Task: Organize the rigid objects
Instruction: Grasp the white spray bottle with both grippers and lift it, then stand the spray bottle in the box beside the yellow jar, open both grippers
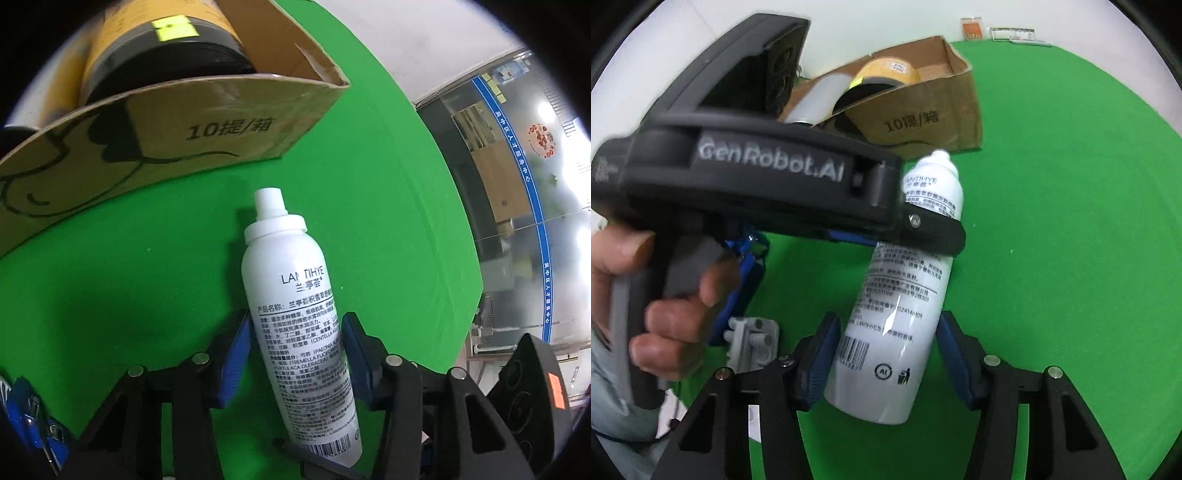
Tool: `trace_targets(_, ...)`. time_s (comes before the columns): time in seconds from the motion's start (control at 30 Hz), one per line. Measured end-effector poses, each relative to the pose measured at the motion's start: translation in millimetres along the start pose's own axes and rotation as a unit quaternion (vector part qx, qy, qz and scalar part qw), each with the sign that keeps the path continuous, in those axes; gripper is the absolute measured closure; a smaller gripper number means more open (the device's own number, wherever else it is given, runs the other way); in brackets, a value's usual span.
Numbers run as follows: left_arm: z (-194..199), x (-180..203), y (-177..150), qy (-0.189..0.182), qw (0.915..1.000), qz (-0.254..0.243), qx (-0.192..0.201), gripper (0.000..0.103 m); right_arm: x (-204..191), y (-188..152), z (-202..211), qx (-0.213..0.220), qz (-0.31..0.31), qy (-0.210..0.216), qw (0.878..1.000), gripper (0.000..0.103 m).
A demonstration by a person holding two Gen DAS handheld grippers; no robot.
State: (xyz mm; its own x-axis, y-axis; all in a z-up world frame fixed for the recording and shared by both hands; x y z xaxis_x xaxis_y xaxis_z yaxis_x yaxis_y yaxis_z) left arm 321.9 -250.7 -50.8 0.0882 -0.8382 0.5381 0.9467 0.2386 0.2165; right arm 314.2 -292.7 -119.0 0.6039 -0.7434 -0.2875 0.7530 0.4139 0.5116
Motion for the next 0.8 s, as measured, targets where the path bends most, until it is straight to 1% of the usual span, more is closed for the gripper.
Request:
trace_targets(0.03,0.0,-0.9,1.0,0.000,1.0000,0.003,0.000,0.055,-0.6,0.3,-1.2,-0.005,0.002,-0.001,1.000,0.053)
trace_targets(0.1,4.1,-2.4,2.3,-0.005,0.9999,0.004,0.009,0.056,2.8,0.7,-0.2,-0.006,-0.013,0.009,1.000,0.055)
trace_targets(0.13,6.7,1.9,5.7,-0.010,0.9998,-0.002,0.016,0.057,4.7,1.4,2.5,-0.001,-0.016,0.003,1.000,0.056)
trace_targets(0.2,17.5,13.8,10.3,-0.014,0.9991,-0.020,0.035,0.058,7.9,11.6,8.8,0.015,-0.007,-0.013,1.000,0.057)
trace_targets(0.33,48.0,40.9,24.7,-0.021,0.9953,-0.061,0.072,0.060,10.2,28.9,29.7,0.052,-0.004,-0.029,0.998,0.058)
trace_targets(0.43,72.6,57.3,44.9,-0.019,0.9903,-0.090,0.104,0.060,10.4,55.8,42.5,0.078,0.009,-0.043,0.996,0.058)
trace_targets(0.53,91.3,60.0,66.0,-0.023,0.9869,-0.096,0.127,0.060,7.1,81.1,53.2,0.099,0.021,-0.048,0.994,0.058)
trace_targets(0.63,108.9,63.7,86.6,-0.026,0.9832,-0.100,0.151,0.060,-4.4,116.1,57.4,0.117,0.041,-0.056,0.991,0.058)
trace_targets(0.7,119.3,58.7,102.2,-0.027,0.9809,-0.101,0.164,0.060,-10.2,136.8,58.6,0.122,0.055,-0.059,0.989,0.058)
trace_targets(0.8,129.1,45.7,126.2,-0.031,0.9804,-0.091,0.171,0.060,-17.0,164.5,57.5,0.124,0.068,-0.059,0.988,0.058)
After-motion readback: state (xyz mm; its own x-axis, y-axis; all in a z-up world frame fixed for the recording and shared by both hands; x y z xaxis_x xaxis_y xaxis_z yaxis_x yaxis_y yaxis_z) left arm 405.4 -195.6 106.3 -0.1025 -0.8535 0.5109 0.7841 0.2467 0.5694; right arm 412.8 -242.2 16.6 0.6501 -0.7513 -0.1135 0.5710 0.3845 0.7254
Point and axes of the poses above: each gripper's, at about its wrist camera, not at the fingertips, and z roughly against the way its jaws point, x to its right, y to its top, the point moved 9 cm from there along -z, roughly the way its jaws point, and after that the axes turned 2 degrees about -y, right-handed, at the moved point
